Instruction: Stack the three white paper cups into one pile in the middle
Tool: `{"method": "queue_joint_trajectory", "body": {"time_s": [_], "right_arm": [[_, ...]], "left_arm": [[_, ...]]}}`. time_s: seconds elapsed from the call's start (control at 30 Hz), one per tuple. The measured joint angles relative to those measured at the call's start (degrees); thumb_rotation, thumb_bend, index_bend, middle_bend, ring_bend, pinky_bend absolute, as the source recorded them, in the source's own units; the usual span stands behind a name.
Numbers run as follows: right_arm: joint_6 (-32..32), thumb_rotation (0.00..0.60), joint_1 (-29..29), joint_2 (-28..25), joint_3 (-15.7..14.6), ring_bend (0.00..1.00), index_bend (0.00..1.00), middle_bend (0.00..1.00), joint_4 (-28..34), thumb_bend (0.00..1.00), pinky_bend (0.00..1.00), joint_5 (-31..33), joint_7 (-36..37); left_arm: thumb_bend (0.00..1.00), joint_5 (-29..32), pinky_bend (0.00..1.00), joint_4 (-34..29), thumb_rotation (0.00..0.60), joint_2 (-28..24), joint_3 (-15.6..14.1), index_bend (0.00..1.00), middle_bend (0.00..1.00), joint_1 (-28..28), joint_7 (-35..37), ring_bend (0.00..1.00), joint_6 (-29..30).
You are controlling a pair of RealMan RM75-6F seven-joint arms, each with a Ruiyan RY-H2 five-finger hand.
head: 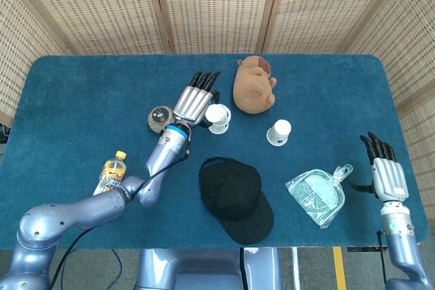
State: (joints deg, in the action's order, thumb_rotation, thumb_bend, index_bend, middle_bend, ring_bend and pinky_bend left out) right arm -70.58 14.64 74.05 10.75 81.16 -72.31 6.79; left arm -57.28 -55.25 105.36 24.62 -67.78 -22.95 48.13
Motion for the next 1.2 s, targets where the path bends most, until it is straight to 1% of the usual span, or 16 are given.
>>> {"method": "queue_joint_trajectory", "body": {"time_s": [0.1, 0.23, 0.33, 0.47, 0.6, 0.7, 0.8, 0.9, 1.03, 1.1, 1.13, 1.2], "right_arm": [[-0.42, 0.6, -0.09, 0.04, 0.25, 0.0, 0.08, 0.0, -0.25, 0.09, 0.0, -0.01, 0.64], [-0.95, 0.6, -0.24, 0.05, 0.45, 0.0, 0.08, 0.0, -0.47, 0.09, 0.0, -0.26, 1.57], [-1.1, 0.6, -0.39, -0.13, 0.44, 0.0, 0.09, 0.0, -0.52, 0.09, 0.0, -0.44, 2.1], [-1.09, 0.6, -0.54, -0.38, 0.36, 0.0, 0.09, 0.0, -0.38, 0.09, 0.0, -0.36, 2.1], [-1.12, 0.6, -0.59, -0.49, 0.31, 0.0, 0.09, 0.0, -0.12, 0.09, 0.0, -0.43, 2.12], [-0.7, 0.6, -0.47, -0.5, 0.03, 0.0, 0.09, 0.0, 0.06, 0.09, 0.0, -0.68, 2.09], [-0.62, 0.6, -0.33, -0.38, -0.23, 0.0, 0.09, 0.0, 0.14, 0.09, 0.0, -1.06, 1.59], [-0.76, 0.6, -0.22, -0.13, -0.49, 0.0, 0.09, 0.0, 0.38, 0.09, 0.0, -1.48, 0.81], [-1.09, 0.6, -0.11, 0.05, -0.7, 0.0, 0.09, 0.0, 0.72, 0.09, 0.0, -2.02, 0.19], [-1.4, 0.6, -0.08, 0.19, -0.75, 0.0, 0.09, 0.0, 0.75, 0.09, 0.0, -2.26, -0.21], [-1.52, 0.6, -0.07, 0.28, -0.77, 0.0, 0.09, 0.0, 0.75, 0.09, 0.0, -2.33, -0.41], [-1.7, 0.6, -0.03, 0.54, -0.81, 0.0, 0.09, 0.0, 0.69, 0.09, 0.0, -2.42, -0.88]], "left_arm": [[0.15, 0.75, 0.0, 1.75, 0.6, 0.62, -0.11, 0.49, 0.0, -1.03, -0.68, 0.0, -1.11], [0.13, 2.52, 0.0, 3.34, 0.6, 1.36, -0.21, 0.37, 0.0, -2.05, -1.87, 0.0, -2.71], [0.12, 4.0, 0.0, 3.94, 0.6, 1.82, -0.25, 0.31, 0.0, -2.34, -2.02, 0.0, -3.86], [0.06, 4.42, 0.0, 3.74, 0.6, 1.87, -0.69, 0.21, 0.0, -1.81, -1.68, 0.0, -3.3], [0.05, 4.06, 0.0, 1.75, 0.6, 0.76, -1.01, 0.19, 0.0, -0.7, -0.82, 0.0, -2.28], [0.06, 3.32, 0.0, -1.98, 0.6, -1.19, -1.57, 0.19, 0.0, 1.12, 0.14, 0.0, -0.92], [0.06, 1.85, 0.0, -7.84, 0.6, -4.36, -2.91, 0.17, 0.0, 4.07, 0.73, 0.0, 1.65], [0.05, 0.25, 0.0, -15.3, 0.6, -8.47, -4.84, 0.16, 0.0, 8.01, 0.81, 0.0, 5.35], [0.06, -2.03, 0.0, -26.15, 0.6, -15.32, -8.56, 0.14, 0.0, 14.46, 0.32, 0.0, 10.89], [0.06, -3.16, 0.0, -30.12, 0.6, -18.46, -10.61, 0.13, 0.0, 17.49, 0.04, 0.0, 13.34], [0.06, -3.98, 0.0, -32.37, 0.6, -20.48, -12.09, 0.13, 0.0, 19.55, -0.1, 0.0, 15.02], [0.06, -5.35, 0.0, -35.08, 0.6, -23.19, -14.46, 0.13, 0.0, 22.65, -0.22, 0.0, 17.57]]}}
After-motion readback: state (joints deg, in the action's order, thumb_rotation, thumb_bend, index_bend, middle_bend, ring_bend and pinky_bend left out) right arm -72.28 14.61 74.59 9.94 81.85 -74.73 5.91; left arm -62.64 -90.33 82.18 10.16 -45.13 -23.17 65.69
